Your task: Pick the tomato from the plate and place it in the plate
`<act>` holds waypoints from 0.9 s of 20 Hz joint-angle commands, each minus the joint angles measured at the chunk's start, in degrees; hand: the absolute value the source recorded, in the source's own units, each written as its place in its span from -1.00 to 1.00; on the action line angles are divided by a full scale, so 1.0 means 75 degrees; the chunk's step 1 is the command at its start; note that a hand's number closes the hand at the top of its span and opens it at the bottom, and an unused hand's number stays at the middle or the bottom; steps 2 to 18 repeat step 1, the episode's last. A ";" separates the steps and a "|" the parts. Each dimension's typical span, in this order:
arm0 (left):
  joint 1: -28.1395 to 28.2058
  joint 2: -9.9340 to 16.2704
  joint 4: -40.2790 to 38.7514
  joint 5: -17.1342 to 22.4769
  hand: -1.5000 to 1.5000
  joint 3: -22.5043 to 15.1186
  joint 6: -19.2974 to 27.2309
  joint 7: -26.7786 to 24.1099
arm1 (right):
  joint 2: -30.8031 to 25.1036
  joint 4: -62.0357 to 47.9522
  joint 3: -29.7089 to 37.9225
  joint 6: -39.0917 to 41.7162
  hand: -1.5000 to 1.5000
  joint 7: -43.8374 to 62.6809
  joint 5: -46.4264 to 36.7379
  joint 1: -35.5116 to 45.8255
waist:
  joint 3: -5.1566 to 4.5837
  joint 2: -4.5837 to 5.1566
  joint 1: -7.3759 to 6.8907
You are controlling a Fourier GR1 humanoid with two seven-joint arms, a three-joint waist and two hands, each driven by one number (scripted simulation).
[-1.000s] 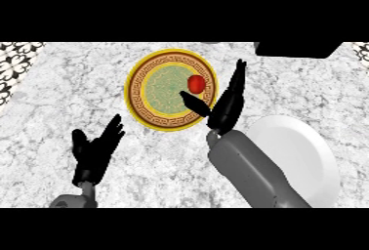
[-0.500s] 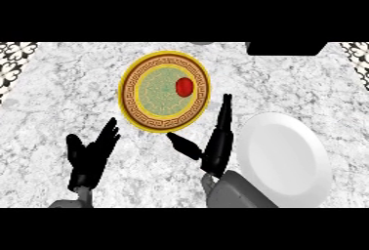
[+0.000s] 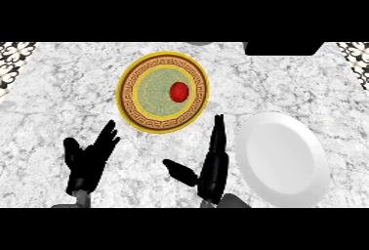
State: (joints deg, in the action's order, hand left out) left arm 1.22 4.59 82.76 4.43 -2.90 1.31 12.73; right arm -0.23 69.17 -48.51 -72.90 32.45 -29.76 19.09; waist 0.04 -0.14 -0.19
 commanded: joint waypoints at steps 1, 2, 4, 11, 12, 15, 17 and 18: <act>-0.0284 0.0013 -0.0851 0.0047 0.00 0.0225 -0.0254 -0.0523 | 0.0030 0.0233 -0.0036 -0.0265 -1.00 -0.0131 -0.0199 -0.0592 | -0.0007 0.0018 0.0025; -0.0284 0.0013 -0.0851 0.0047 0.00 0.0225 -0.0254 -0.0523 | 0.0030 0.0233 -0.0036 -0.0265 -1.00 -0.0131 -0.0199 -0.0592 | -0.0007 0.0018 0.0025; -0.0284 0.0013 -0.0851 0.0047 0.00 0.0225 -0.0254 -0.0523 | 0.0030 0.0233 -0.0036 -0.0265 -1.00 -0.0131 -0.0199 -0.0592 | -0.0007 0.0018 0.0025; -0.0284 0.0013 -0.0851 0.0047 0.00 0.0225 -0.0254 -0.0523 | 0.0030 0.0233 -0.0036 -0.0265 -1.00 -0.0131 -0.0199 -0.0592 | -0.0007 0.0018 0.0025; -0.0284 0.0013 -0.0851 0.0047 0.00 0.0225 -0.0254 -0.0523 | 0.0030 0.0233 -0.0036 -0.0265 -1.00 -0.0131 -0.0199 -0.0592 | -0.0007 0.0018 0.0025; -0.0284 0.0013 -0.0851 0.0047 0.00 0.0225 -0.0254 -0.0523 | 0.0030 0.0233 -0.0036 -0.0265 -1.00 -0.0131 -0.0199 -0.0592 | -0.0007 0.0018 0.0025; -0.0284 0.0013 -0.0851 0.0047 0.00 0.0225 -0.0254 -0.0523 | 0.0030 0.0233 -0.0036 -0.0265 -1.00 -0.0131 -0.0199 -0.0592 | -0.0007 0.0018 0.0025; -0.0284 0.0013 -0.0851 0.0047 0.00 0.0225 -0.0254 -0.0523 | 0.0030 0.0233 -0.0036 -0.0265 -1.00 -0.0131 -0.0199 -0.0592 | -0.0007 0.0018 0.0025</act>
